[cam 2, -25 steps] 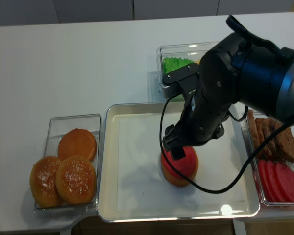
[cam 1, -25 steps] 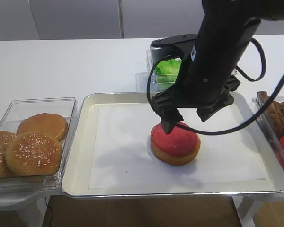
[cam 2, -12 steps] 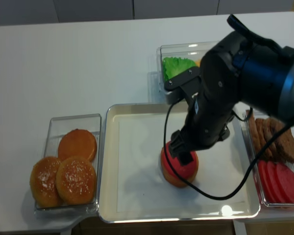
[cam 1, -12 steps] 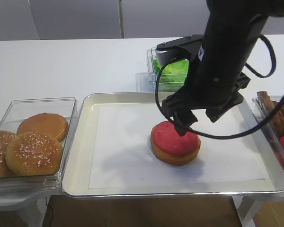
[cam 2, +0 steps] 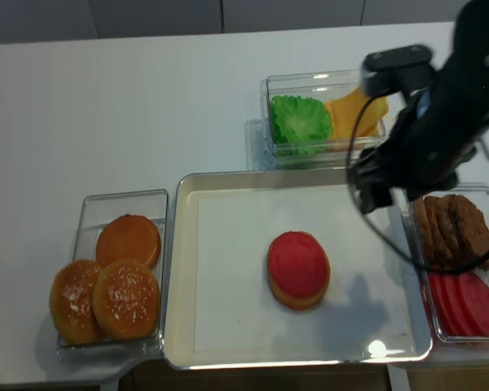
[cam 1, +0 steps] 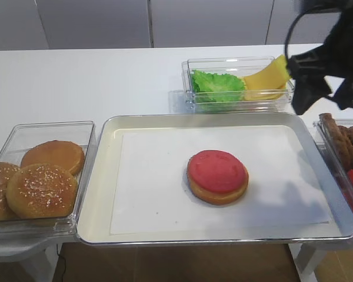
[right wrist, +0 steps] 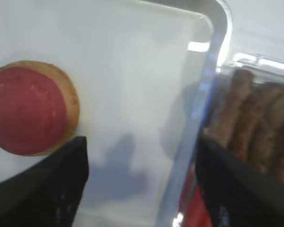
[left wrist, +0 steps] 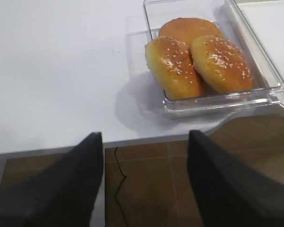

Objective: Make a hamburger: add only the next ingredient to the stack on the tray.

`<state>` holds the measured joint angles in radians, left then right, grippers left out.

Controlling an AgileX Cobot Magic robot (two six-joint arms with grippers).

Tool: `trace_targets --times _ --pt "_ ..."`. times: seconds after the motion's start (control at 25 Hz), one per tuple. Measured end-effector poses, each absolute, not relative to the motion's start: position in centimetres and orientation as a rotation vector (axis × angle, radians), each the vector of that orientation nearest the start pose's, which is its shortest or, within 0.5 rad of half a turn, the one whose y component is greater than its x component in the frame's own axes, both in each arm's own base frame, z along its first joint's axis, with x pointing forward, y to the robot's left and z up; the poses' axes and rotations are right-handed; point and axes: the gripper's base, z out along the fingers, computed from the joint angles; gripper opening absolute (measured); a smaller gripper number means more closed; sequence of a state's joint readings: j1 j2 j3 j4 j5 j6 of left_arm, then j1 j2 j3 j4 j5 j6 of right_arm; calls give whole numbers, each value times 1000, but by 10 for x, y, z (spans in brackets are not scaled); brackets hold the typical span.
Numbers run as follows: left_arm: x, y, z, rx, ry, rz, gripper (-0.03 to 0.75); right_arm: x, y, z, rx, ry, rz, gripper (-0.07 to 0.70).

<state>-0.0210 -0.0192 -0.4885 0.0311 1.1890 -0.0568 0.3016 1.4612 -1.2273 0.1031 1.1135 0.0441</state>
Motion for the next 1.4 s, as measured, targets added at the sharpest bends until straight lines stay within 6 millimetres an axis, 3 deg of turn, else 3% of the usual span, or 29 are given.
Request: trace_targets --times 0.2,0.32,0.44,0.88,1.4 --pt "-12 3 264 -43 2164 -7 422 261 49 328 -178 2808 185 531" --pt "-12 3 264 -43 2164 -7 422 250 35 340 -115 2781 176 531" --pt "-12 3 264 -43 2164 -7 422 233 32 348 -114 2747 174 531" --pt "-12 3 264 -43 2164 -7 422 159 25 343 -111 2692 180 531" --pt "-12 3 264 -43 2164 -7 422 53 15 343 -125 2437 191 531"
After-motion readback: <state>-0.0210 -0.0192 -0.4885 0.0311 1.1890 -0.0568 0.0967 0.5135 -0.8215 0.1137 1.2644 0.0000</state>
